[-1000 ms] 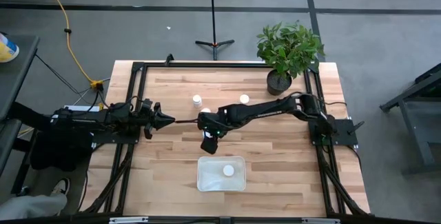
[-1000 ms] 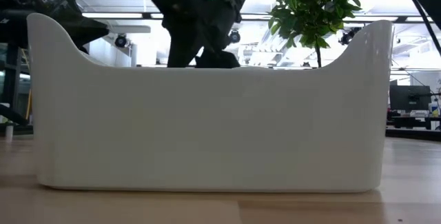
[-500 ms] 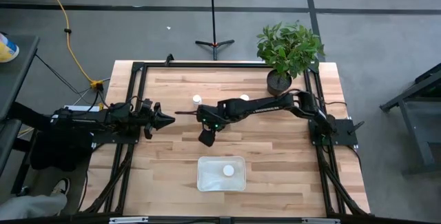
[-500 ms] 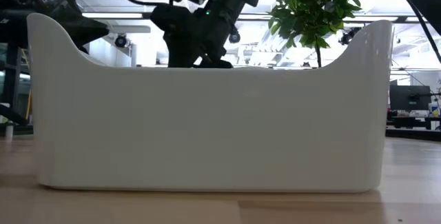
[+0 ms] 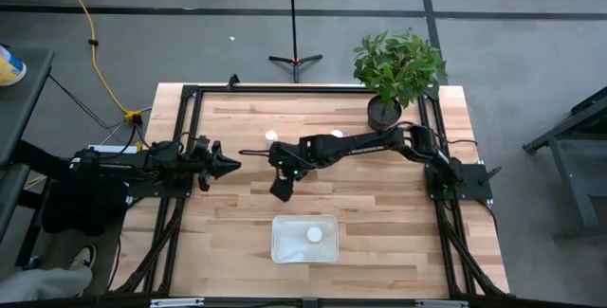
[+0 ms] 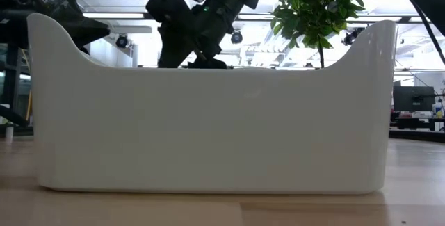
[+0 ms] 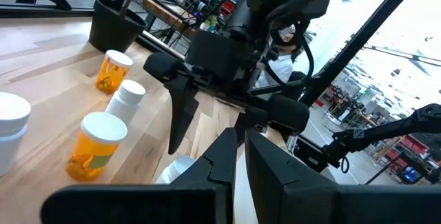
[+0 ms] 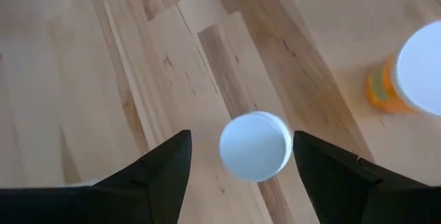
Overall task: Pick and place pill bottles into a basket
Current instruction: Put the bottom white medicine bottle into the container
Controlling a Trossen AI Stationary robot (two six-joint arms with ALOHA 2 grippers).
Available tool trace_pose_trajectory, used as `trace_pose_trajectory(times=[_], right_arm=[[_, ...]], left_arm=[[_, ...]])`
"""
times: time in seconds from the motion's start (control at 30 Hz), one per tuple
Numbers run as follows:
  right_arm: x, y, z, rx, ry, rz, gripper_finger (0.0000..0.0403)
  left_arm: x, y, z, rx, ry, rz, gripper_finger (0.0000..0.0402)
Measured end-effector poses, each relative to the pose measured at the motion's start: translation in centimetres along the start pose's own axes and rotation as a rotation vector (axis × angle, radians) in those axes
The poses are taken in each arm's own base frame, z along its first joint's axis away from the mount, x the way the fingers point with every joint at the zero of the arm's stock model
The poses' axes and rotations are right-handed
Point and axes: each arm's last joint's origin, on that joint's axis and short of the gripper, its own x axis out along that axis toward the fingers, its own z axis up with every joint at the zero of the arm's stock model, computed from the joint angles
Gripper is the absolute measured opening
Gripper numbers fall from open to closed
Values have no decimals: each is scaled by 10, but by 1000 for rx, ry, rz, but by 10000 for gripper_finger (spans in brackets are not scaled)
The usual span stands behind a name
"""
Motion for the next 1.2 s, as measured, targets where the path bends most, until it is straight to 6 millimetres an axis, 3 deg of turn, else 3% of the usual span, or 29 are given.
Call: trace_pose_trajectory(times=[1.2], right_arm=[[17,-3,-5,4,44,10,246]], left_arm=[[0,0,0,0,-1,-1,67]])
